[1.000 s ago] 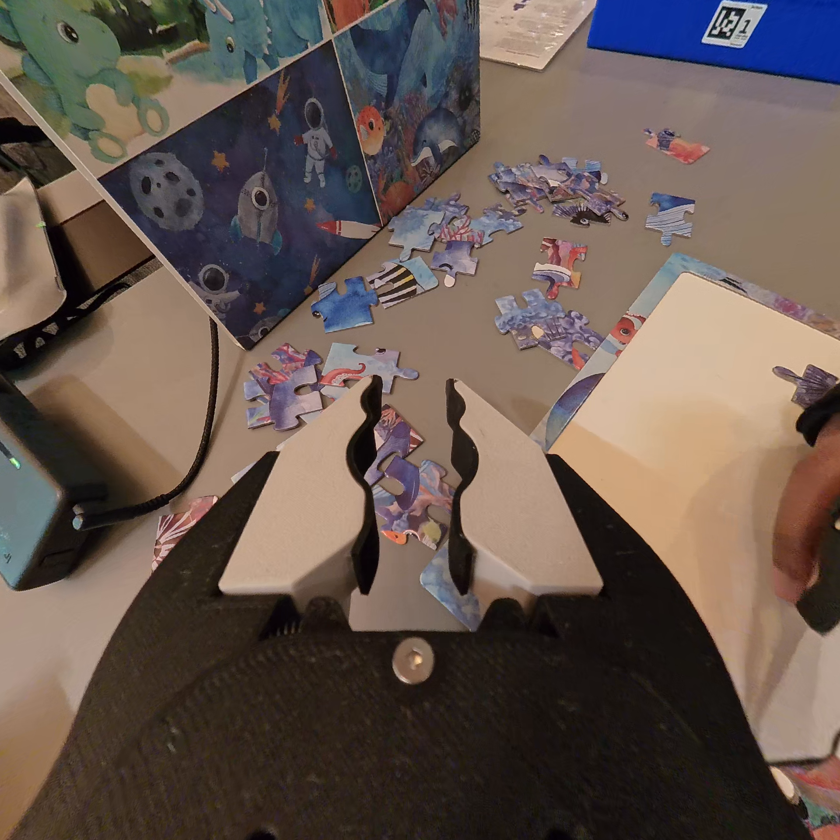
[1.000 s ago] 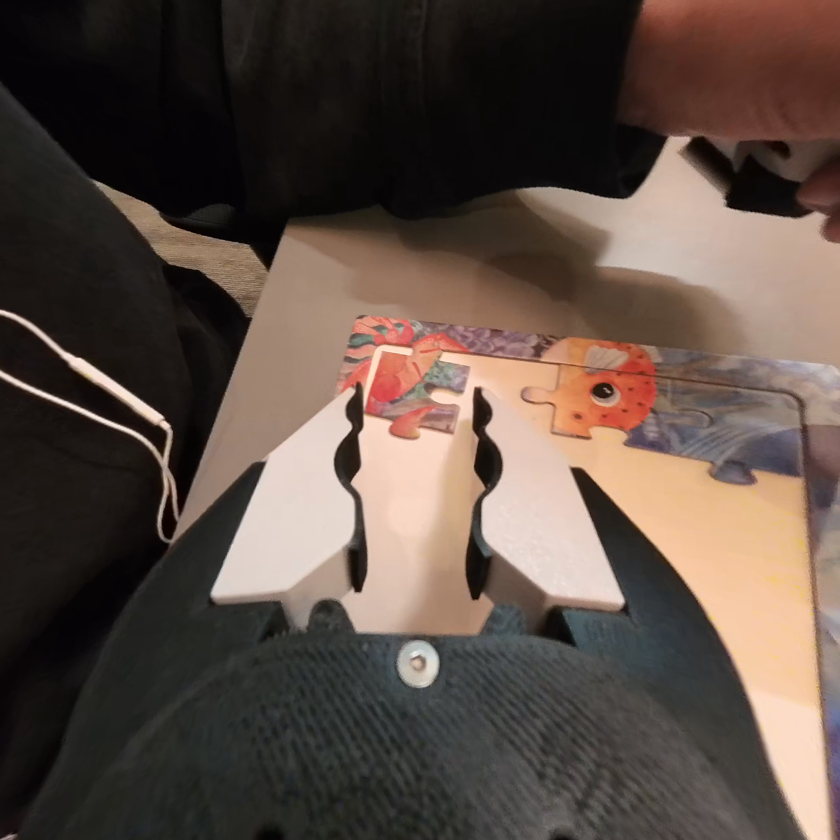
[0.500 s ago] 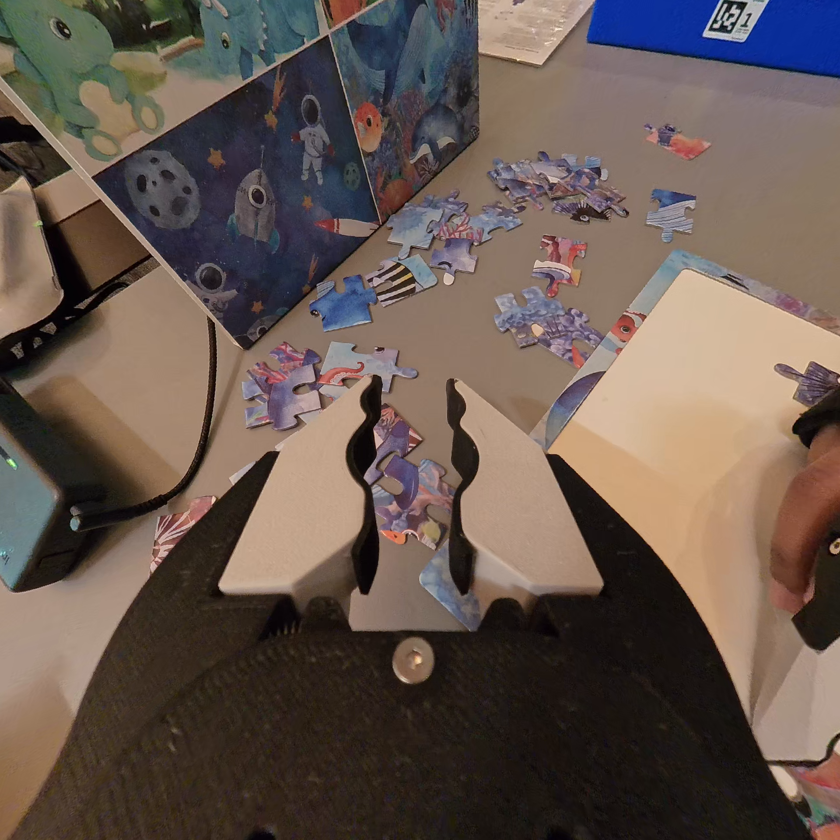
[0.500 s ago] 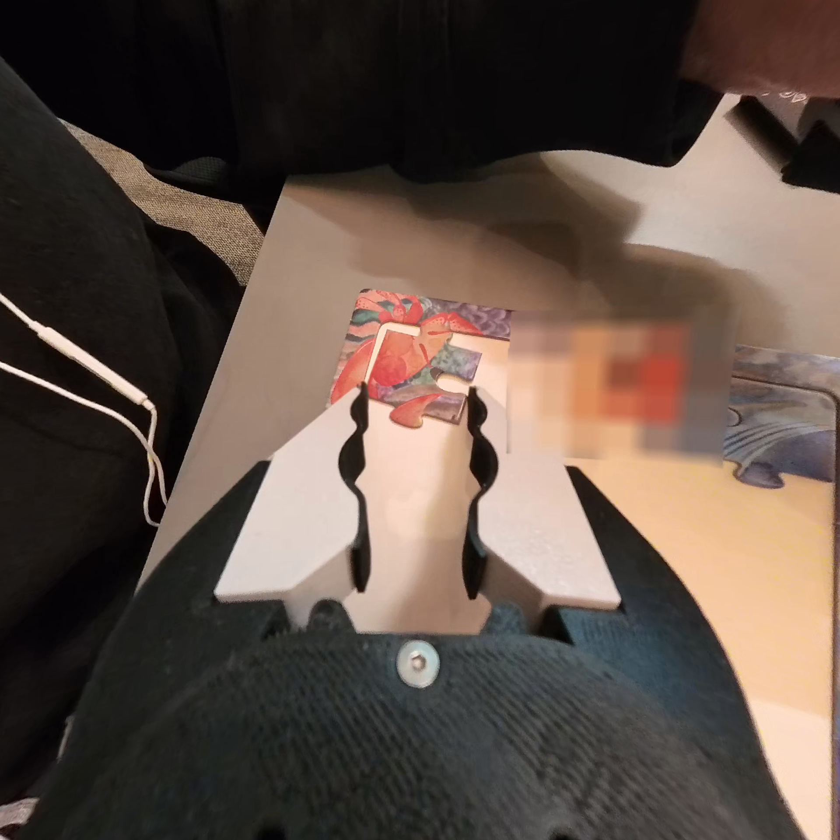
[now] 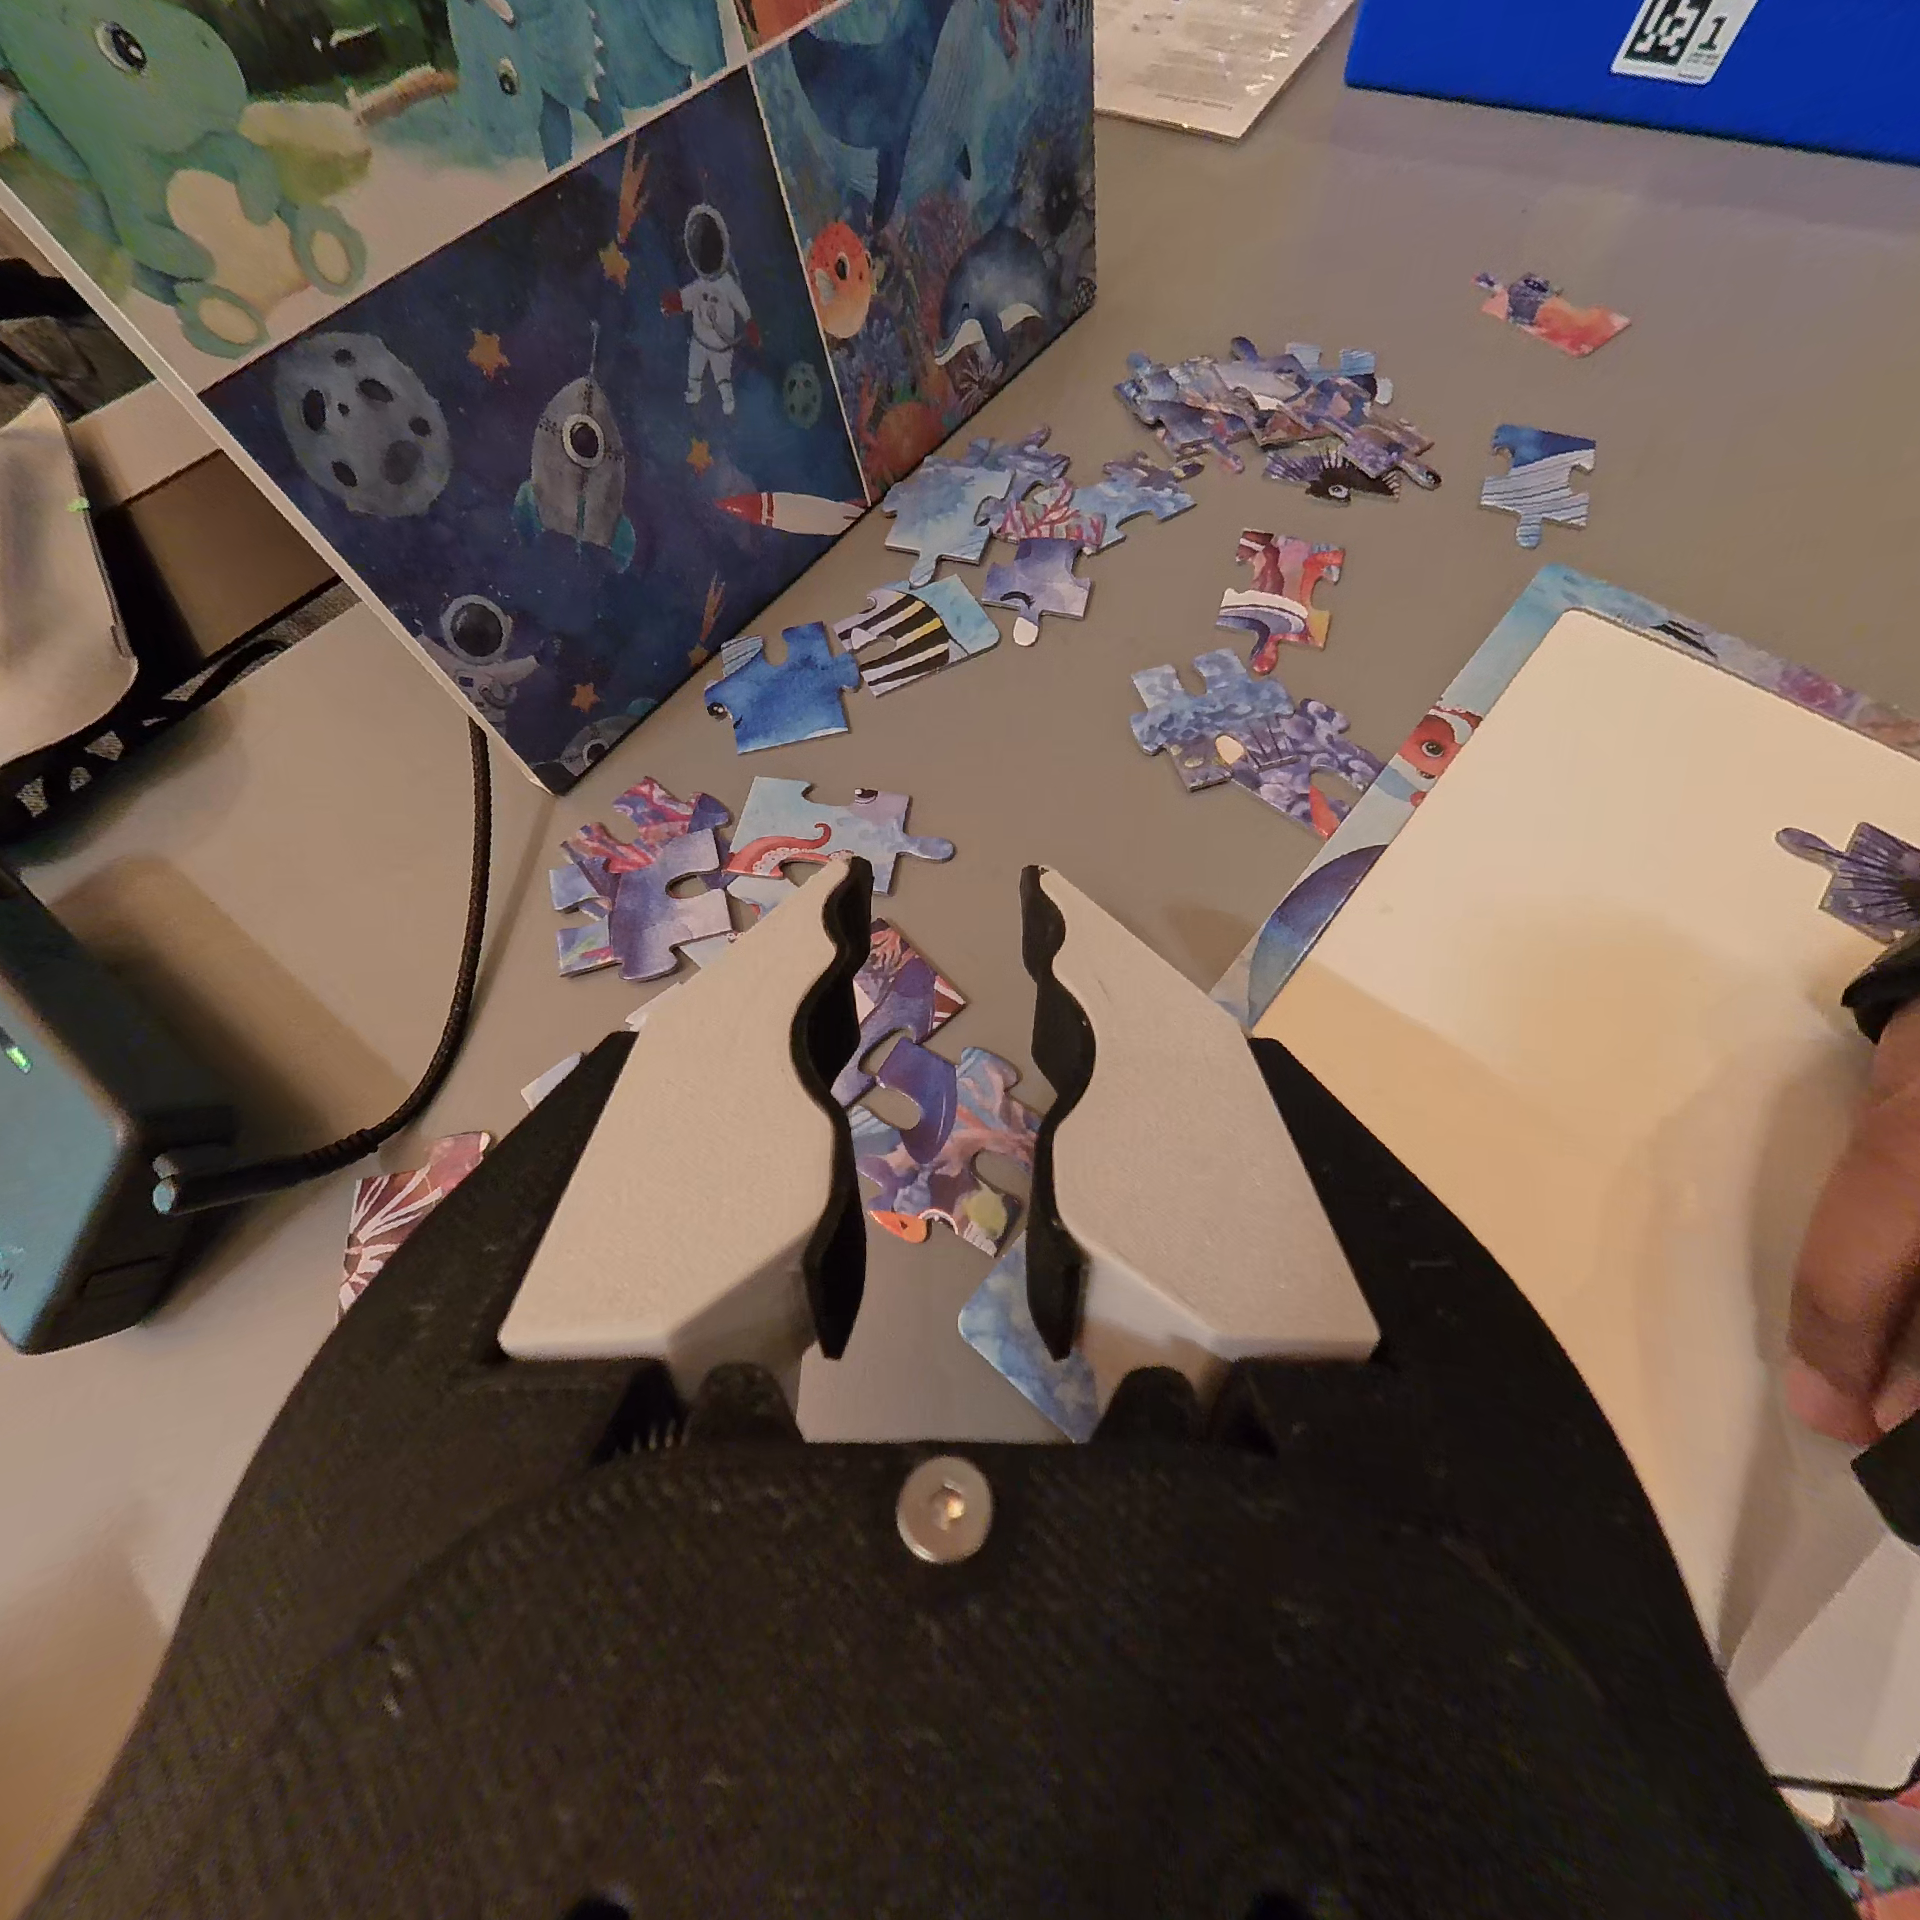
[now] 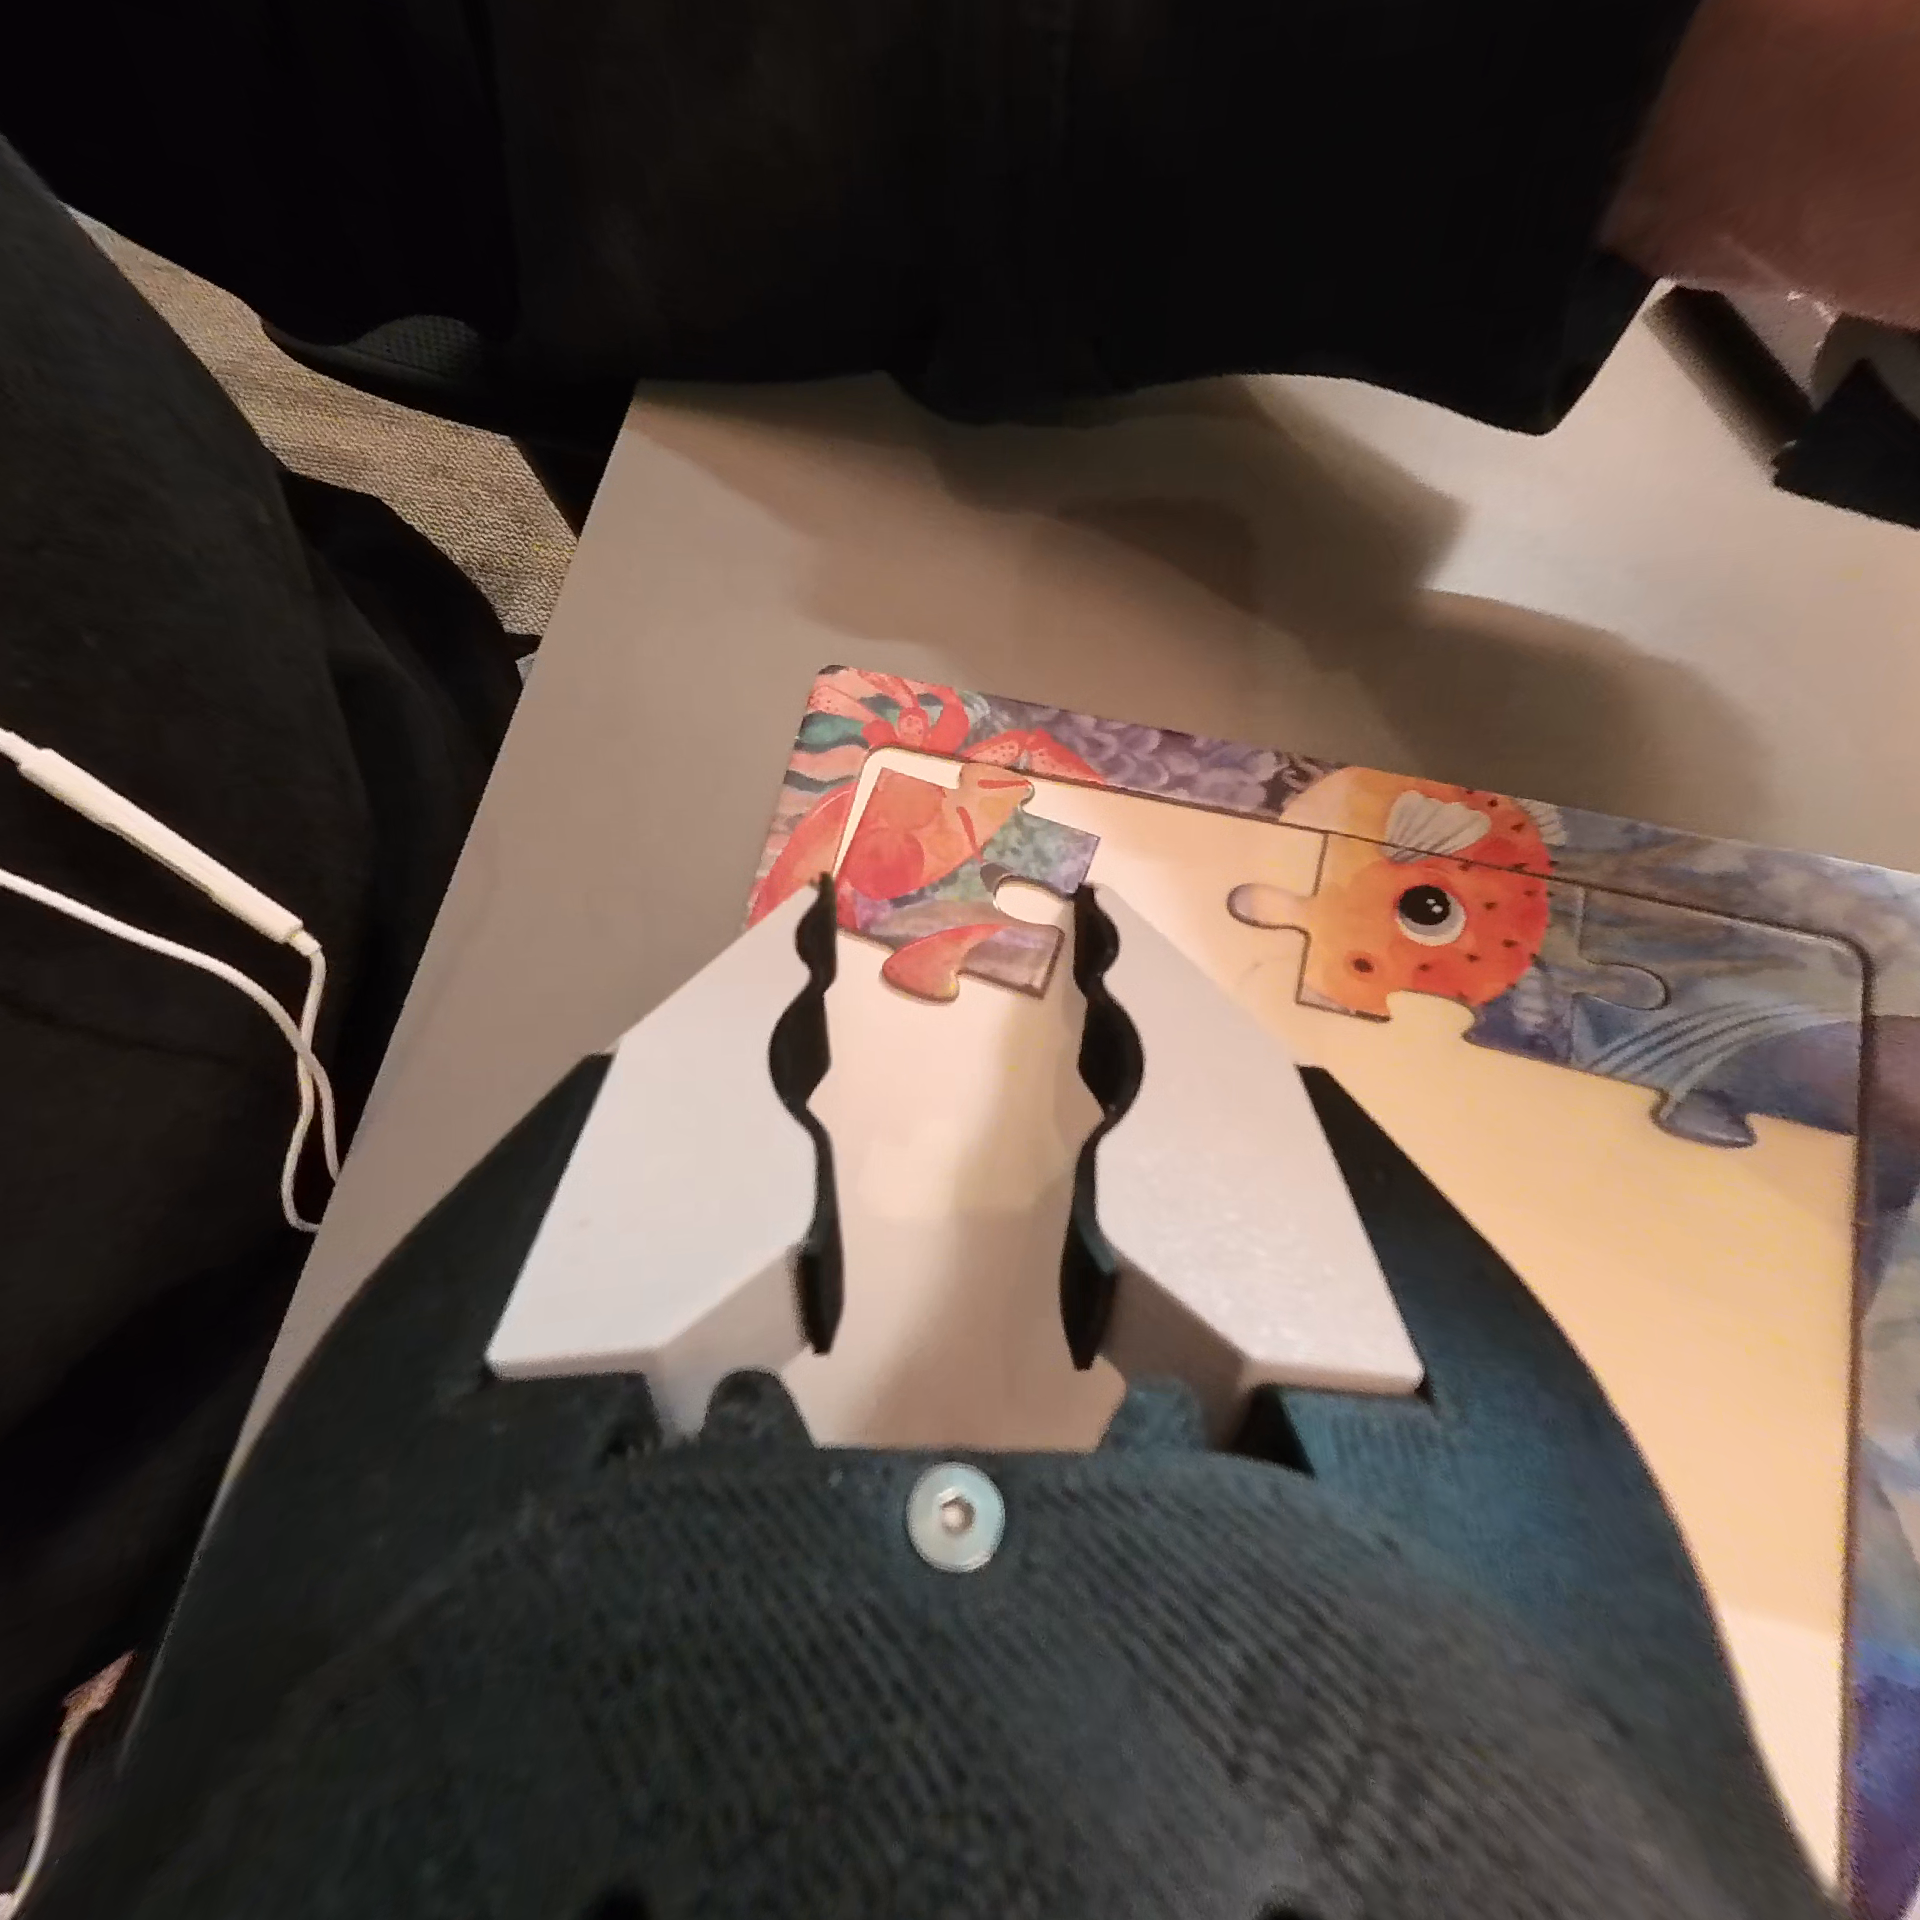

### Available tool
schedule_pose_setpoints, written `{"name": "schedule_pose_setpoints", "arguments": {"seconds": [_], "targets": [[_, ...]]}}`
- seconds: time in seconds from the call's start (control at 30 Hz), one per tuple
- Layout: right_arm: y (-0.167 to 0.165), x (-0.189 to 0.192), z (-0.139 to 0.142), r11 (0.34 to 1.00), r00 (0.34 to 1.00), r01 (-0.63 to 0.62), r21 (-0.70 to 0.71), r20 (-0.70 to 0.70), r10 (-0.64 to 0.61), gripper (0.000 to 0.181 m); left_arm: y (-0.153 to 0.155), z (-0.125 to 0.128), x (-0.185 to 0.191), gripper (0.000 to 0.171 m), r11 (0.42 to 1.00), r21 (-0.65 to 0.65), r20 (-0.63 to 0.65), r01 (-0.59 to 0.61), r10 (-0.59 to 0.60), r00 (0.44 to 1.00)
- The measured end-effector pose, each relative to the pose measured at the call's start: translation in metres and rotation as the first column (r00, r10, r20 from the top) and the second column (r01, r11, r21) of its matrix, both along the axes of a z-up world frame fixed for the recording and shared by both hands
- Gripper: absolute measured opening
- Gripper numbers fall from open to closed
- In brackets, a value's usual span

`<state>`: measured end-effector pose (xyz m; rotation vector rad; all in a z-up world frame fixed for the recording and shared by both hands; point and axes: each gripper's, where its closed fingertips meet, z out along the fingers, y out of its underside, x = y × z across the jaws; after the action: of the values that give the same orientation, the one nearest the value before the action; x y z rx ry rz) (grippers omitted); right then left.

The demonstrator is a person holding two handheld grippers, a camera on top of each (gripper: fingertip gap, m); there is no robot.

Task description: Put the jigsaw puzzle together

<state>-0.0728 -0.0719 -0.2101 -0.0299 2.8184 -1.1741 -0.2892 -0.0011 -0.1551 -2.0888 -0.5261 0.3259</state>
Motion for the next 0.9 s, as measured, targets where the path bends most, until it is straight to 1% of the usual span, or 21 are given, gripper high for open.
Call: {"name": "schedule_pose_setpoints", "arguments": {"seconds": [0.3, 0.6, 0.8, 0.9], "targets": [[0.003, -0.007, -0.001, 1.000, 0.999, 0.022, 0.011, -0.032, -0.022, 0.036, 0.000, 0.000, 0.000, 0.027, 1.000, 0.000, -0.001, 0.000, 0.000, 1.000], [0.008, -0.020, 0.000, 0.997, 0.995, 0.070, 0.019, -0.074, -0.068, 0.037, 0.000, 0.000, 0.000, 0.027, 1.000, -0.001, 0.000, 0.001, -0.001, 1.000], [0.001, -0.005, 0.003, 1.000, 0.999, 0.017, -0.007, -0.030, -0.018, 0.043, 0.000, 0.000, 0.000, 0.027, 1.000, -0.002, 0.000, 0.001, -0.001, 1.000], [0.000, -0.001, -0.001, 1.000, 0.999, -0.003, 0.007, -0.034, 0.003, 0.046, 0.000, -0.001, 0.000, 0.027, 1.000, -0.002, 0.000, 0.001, -0.001, 1.000]]}}
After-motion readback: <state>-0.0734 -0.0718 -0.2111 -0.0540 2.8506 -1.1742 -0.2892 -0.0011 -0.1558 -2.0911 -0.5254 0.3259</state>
